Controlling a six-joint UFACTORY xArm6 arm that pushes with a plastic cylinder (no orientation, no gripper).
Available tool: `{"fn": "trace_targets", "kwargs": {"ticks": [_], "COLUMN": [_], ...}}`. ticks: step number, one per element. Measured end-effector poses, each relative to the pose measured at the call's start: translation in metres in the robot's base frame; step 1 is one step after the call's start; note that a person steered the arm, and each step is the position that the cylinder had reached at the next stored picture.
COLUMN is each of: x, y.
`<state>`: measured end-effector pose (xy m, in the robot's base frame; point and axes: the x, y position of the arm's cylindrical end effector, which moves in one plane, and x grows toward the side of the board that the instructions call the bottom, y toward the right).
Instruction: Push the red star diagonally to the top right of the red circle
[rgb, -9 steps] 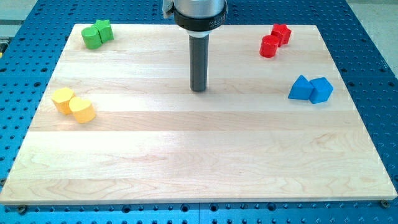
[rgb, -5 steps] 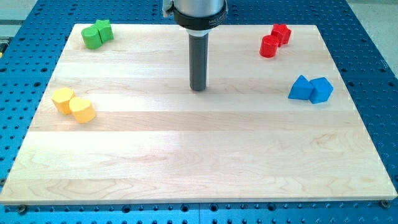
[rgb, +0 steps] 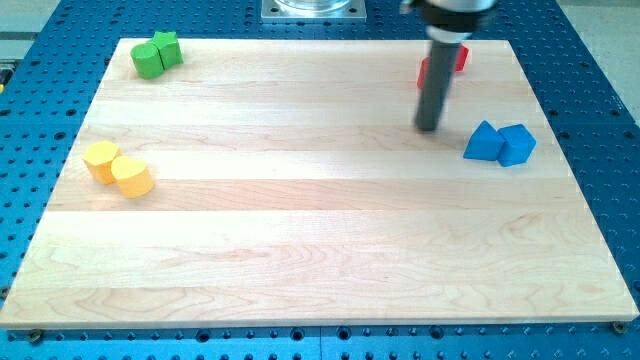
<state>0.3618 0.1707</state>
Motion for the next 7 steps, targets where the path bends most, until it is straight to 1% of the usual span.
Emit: {"fn": "trace_targets", "kwargs": {"ticks": [1,2,3,4,5,6,7], "x": [-0.053,-0.123,-0.152,-0.146,-0.088,-0.059,-0.054], "y": [0.055,0.084,0.083,0.051,-0.016,-0.070,-0.133]}}
